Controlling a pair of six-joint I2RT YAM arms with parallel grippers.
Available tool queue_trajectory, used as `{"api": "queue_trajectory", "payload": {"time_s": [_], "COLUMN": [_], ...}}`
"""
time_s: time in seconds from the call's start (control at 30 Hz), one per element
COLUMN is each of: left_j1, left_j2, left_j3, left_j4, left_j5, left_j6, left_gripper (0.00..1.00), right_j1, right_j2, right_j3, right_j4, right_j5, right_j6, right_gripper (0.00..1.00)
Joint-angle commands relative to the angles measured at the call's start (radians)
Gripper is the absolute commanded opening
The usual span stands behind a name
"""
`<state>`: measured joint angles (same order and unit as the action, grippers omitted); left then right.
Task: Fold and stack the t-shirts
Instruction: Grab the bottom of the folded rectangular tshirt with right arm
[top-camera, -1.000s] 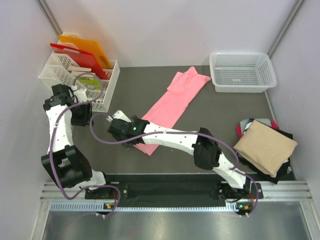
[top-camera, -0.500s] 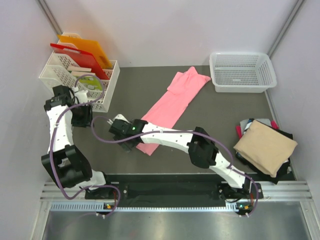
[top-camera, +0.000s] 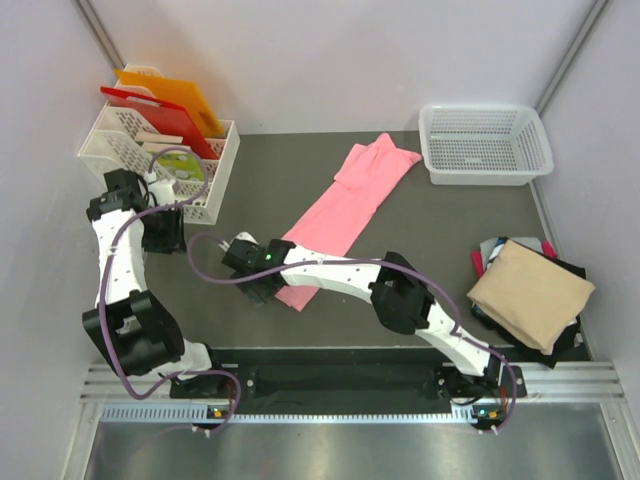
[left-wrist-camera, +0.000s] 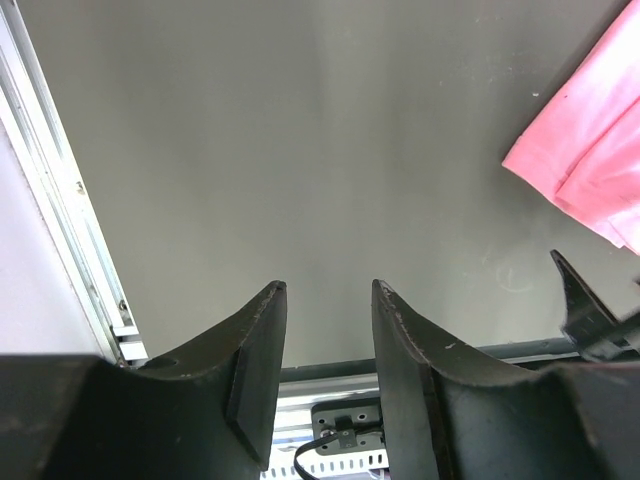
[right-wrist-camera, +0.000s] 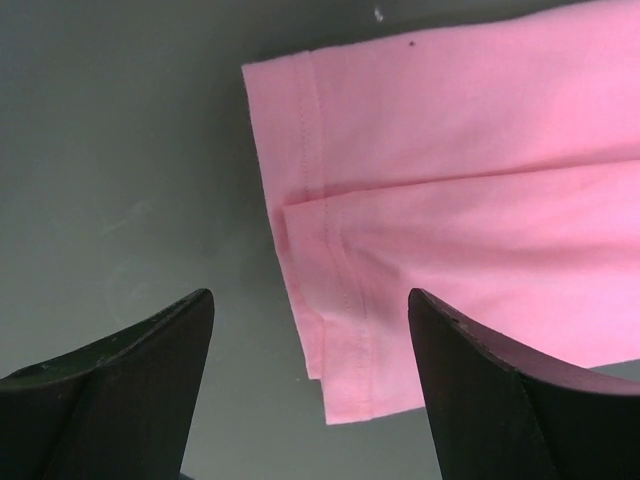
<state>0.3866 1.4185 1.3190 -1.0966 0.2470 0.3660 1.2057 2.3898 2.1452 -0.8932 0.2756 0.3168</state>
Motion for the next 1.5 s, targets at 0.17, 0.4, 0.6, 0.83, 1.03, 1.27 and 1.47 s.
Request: {"api": "queue_trajectory", "payload": {"time_s": [0.17,0.4,0.6,0.83,1.03,1.27,1.47], "left_j1": [0.008,0.008,0.006,0.008,0.008,0.008,0.008], "left_j2": [0.003,-0.029,-0.059,-0.087,-0.098,-0.102,-0.112], "left_j3": [0.029,0.002,-0.027,-0.046,-0.044,-0.038,-0.043], "left_j4": [-0.022,-0.019,-0.025,-0.034,-0.043,-0.049,-0.051], "left_j5": [0.025,0.009,-0.003,-0.023,-0.015,-0.009,-0.002], "left_j6": [0.011,0.024,0.034,0.047,0.048,0.048,0.047], "left_gripper": [0.44,0.43,0.43,0.44,0.44,0.44,0.44], "right_j1": [-0.012,-0.032,-0.043,-0.044,-0.044,-0.041,-0.008], "right_j2": [0.040,0.046,0.055,0.071,0.046,0.026,-0.015], "right_j3": [-0.005,-0.018,-0.045,-0.083,-0.120,-0.130,-0.102], "right_j4": [0.043,0.060,0.077,0.074,0.080,0.065,0.027], "right_j5": [-0.022,-0.041,-0.076,-0.136,-0.167,-0.164,-0.174], "right_j6": [0.021,0.025,0.030,0.071,0.087,0.093,0.084], "right_gripper": [0.77,0.73,0.65,0.38,0.22,0.00,0.00]}}
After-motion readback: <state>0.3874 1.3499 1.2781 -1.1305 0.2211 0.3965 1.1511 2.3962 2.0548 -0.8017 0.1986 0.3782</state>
